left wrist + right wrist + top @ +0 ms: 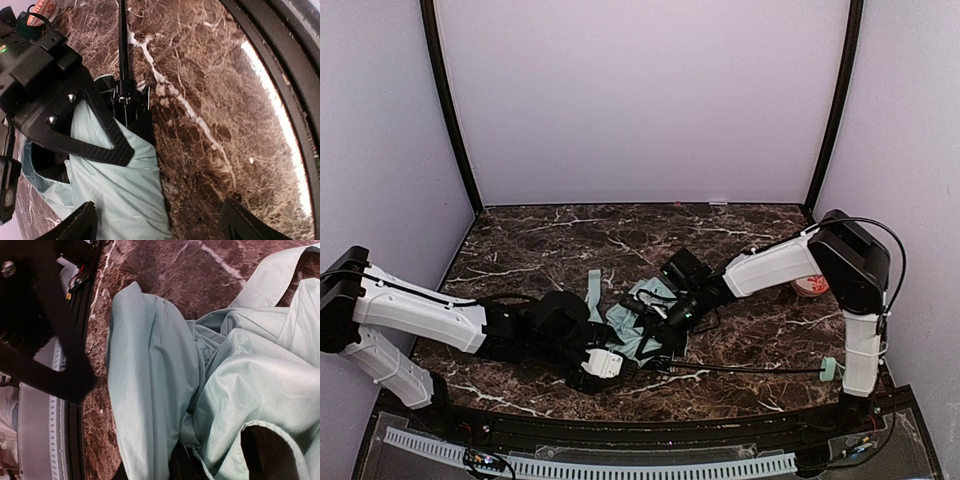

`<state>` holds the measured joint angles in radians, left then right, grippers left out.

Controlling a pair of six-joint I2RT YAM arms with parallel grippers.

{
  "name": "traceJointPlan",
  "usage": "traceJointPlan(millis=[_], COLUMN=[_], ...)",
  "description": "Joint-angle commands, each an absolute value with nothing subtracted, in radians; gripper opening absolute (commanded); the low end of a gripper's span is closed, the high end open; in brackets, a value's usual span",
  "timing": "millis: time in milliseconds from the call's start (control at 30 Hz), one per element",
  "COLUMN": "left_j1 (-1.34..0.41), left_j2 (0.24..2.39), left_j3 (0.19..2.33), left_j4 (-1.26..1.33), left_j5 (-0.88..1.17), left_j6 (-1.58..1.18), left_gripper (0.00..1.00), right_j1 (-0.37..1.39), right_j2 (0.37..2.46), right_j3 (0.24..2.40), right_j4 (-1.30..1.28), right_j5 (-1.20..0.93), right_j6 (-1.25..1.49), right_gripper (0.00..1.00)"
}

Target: Put away the umbrella

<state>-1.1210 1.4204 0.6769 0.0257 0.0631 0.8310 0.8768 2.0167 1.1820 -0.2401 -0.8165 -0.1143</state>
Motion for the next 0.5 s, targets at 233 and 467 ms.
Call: traceJointPlan(millis=[233,467], left_j1=[-1.126,-1.126], left_j2=[1.552,1.69], left_j3=[0.707,0.848], left_j4=[0.143,-0.17], left_j5=[-0.04,-0.003], left_j6=[0.89,0.755], left_gripper=[0.9,0.8], right_j1=[0.883,0.826], right_j2=[2.142,2.143], right_j3=[1.202,1.218], right_j4=[-0.472,-0.389], right_j5=[-0.993,-0.984], right_j6=[-0.102,-0.023], right_gripper=[0.07,0.1])
